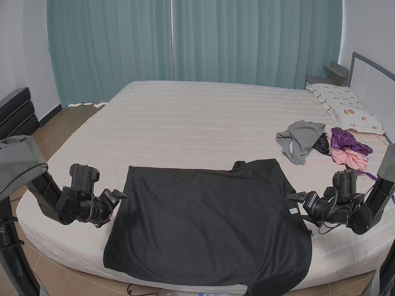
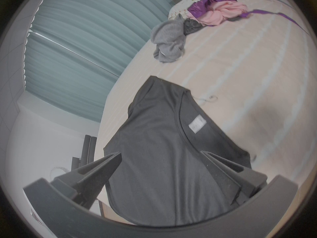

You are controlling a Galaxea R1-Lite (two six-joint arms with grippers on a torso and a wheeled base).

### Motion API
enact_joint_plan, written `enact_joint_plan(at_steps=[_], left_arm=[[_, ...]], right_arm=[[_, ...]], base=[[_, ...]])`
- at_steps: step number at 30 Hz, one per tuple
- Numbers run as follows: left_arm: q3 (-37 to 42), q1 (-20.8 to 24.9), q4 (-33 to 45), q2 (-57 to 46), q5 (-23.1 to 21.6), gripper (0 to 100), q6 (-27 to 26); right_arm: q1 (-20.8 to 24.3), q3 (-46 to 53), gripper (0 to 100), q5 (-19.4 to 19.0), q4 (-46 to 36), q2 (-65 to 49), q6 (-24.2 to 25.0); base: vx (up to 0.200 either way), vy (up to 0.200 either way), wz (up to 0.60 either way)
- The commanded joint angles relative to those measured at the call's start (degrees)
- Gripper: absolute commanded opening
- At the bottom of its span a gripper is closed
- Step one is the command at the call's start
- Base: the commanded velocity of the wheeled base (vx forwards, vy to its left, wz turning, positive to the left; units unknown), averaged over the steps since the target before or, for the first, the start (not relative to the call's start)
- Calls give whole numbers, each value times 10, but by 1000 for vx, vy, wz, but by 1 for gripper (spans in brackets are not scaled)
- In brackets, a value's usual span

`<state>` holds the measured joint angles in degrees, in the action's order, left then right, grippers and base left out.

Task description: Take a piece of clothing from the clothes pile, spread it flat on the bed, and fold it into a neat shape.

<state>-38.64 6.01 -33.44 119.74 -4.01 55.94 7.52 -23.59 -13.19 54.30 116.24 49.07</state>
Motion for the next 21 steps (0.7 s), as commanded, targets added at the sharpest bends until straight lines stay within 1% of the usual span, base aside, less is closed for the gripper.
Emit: enact_joint_plan(at_steps=[1, 5, 6, 8, 16, 20, 21], left_arm=[[96, 15, -51, -50, -13, 100, 10], [122, 15, -68, -50, -13, 100, 10], [136, 15, -82, -50, -14, 100, 10], [147, 15, -94, -50, -13, 100, 8], [149, 15, -111, -36, -14, 100, 7], [150, 15, -111, -39, -20, 100, 7], [153, 15, -111, -39, -26, 100, 7]], right_arm=[[9, 71, 100, -16, 52, -19, 22], [16, 100, 100, -23, 94, -9, 19], [21, 110, 100, -23, 116, -3, 18], [21, 114, 100, -22, 129, 3, 18], [16, 139, 100, -20, 166, 16, 6], [17, 146, 100, -20, 169, 26, -12], [17, 152, 100, -20, 171, 36, -33]], base=[[-200, 0, 0], [-200, 0, 0], [-200, 0, 0], [-200, 0, 0], [-200, 0, 0], [0, 0, 0], [0, 0, 0]])
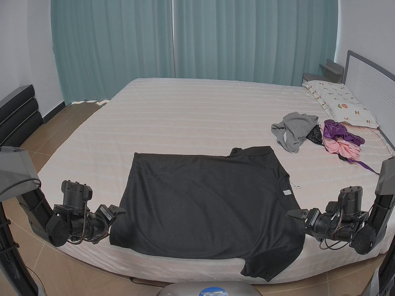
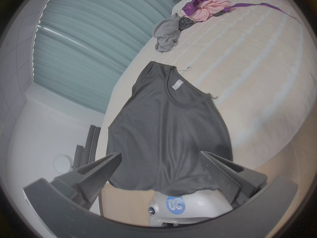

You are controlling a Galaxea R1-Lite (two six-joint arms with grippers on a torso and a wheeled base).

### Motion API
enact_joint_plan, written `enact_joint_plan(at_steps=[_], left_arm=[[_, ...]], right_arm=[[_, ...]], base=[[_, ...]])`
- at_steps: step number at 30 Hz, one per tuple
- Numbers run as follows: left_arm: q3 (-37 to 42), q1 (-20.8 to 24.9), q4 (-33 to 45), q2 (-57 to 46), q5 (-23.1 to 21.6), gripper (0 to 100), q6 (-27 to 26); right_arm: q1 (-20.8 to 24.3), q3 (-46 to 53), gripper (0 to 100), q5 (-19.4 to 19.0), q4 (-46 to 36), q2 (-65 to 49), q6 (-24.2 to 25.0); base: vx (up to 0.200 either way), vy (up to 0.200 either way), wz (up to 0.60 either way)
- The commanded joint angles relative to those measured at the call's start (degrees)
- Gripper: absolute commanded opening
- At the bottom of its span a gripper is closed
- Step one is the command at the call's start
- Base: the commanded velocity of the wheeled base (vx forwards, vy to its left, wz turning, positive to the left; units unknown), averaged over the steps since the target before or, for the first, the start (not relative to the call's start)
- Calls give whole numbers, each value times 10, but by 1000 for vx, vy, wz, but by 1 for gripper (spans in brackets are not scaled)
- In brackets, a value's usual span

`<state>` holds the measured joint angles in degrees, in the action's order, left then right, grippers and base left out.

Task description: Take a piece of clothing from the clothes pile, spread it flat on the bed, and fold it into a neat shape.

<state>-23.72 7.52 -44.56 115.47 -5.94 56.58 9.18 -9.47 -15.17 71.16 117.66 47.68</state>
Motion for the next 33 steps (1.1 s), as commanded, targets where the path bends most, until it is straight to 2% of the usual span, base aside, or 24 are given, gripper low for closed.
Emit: enact_joint_plan(at_steps=[1, 12, 19, 26, 33], left_arm=[[3, -1, 0, 4, -7, 100, 0], [4, -1, -7, 9, -11, 100, -1], [5, -1, -13, 19, -9, 100, -2], [8, 0, -20, 24, -8, 100, -4], [9, 0, -20, 24, -8, 100, -4]], right_arm=[[0, 10, 100, 0, 2, 23, -20], [-2, 31, 100, 5, 55, 56, -42], [-26, 60, 100, 6, 108, 112, -124], [-26, 71, 100, 15, 178, 164, -134], [-26, 49, 100, 25, 185, 187, -135]], base=[[0, 0, 0], [0, 0, 0], [0, 0, 0], [0, 0, 0], [0, 0, 0]])
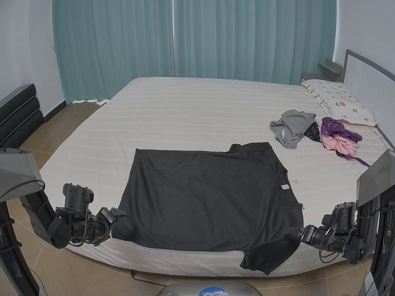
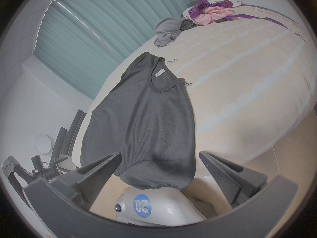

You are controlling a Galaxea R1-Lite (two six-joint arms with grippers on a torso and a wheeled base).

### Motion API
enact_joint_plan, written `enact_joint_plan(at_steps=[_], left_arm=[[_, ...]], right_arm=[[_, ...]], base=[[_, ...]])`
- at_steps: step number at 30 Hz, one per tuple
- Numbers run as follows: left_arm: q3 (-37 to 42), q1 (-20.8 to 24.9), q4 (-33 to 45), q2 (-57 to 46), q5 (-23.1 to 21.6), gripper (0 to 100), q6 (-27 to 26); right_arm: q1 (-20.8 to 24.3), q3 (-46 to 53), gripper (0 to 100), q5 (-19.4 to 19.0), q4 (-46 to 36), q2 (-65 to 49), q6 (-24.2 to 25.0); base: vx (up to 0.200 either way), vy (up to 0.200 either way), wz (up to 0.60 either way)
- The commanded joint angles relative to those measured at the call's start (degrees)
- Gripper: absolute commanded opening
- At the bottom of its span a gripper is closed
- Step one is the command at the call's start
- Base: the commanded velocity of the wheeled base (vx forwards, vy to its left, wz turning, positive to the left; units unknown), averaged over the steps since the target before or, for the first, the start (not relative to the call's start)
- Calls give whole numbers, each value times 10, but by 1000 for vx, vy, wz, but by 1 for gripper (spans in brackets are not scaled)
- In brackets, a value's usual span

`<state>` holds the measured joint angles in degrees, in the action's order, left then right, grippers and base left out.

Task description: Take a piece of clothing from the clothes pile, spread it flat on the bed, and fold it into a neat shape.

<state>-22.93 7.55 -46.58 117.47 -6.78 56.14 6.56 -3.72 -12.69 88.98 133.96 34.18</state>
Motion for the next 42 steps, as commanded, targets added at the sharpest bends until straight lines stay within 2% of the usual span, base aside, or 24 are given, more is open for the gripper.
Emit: enact_joint_plan(at_steps=[1, 10, 11, 29, 42], left_arm=[[0, 0, 0, 4, 0, 100, 0], [1, 0, 0, 4, 0, 100, 0], [0, 0, 0, 4, 0, 100, 0], [3, 0, 0, -2, 0, 100, 0], [2, -1, 0, 0, 0, 100, 1]], right_arm=[[-1, -15, 100, 0, 8, 32, 0], [-8, -47, 100, 1, 7, 42, 6], [-8, -47, 0, 1, 7, 42, 6], [-20, -83, 0, 48, -6, 2, 3], [-46, -253, 0, 47, -173, -29, 2]], base=[[0, 0, 0], [0, 0, 0], [0, 0, 0], [0, 0, 0], [0, 0, 0]])
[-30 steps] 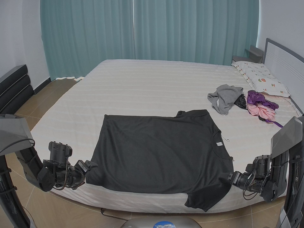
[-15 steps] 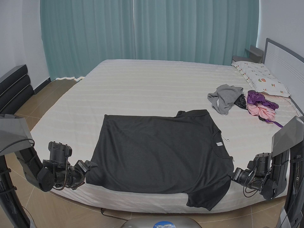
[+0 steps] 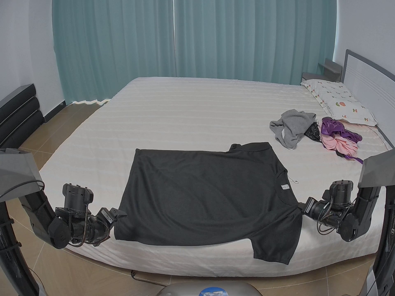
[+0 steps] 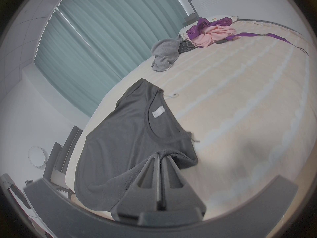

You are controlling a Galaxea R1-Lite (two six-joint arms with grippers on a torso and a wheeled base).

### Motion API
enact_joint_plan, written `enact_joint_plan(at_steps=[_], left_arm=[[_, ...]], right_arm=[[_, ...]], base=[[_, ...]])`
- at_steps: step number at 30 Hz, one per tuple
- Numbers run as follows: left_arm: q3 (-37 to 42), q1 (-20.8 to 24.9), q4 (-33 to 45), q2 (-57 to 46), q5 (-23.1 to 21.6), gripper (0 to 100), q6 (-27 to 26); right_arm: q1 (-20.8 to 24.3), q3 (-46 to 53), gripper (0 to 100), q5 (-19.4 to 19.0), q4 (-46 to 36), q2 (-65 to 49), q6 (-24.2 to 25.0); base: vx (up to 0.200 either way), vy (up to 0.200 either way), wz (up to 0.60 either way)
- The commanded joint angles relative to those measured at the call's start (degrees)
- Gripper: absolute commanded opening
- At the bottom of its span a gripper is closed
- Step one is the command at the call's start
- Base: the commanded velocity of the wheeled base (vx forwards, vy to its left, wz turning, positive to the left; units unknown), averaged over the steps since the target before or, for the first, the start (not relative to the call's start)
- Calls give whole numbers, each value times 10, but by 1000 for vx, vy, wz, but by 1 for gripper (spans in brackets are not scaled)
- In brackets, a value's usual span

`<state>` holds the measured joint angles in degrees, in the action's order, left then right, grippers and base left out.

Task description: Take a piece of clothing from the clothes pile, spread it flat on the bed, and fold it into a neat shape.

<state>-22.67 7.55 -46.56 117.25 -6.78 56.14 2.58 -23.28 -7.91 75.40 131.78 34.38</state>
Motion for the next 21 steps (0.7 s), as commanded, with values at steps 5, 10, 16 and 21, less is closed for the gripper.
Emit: enact_joint_plan(at_steps=[5, 10, 16, 21], left_arm=[[-2, -1, 0, 4, 0, 100, 1], [-2, -1, 0, 4, 0, 100, 1], [-2, -1, 0, 4, -1, 100, 2], [-1, -1, 0, 4, -1, 100, 2]], right_arm=[[-3, -90, 0, -7, -71, 8, -1], [-1, -96, 100, -14, -73, 27, -1], [-12, -72, 100, -47, -74, 5, -2], [-22, -11, 100, -87, -73, -28, -28]], base=[[0, 0, 0], [0, 0, 0], [0, 0, 0], [0, 0, 0]])
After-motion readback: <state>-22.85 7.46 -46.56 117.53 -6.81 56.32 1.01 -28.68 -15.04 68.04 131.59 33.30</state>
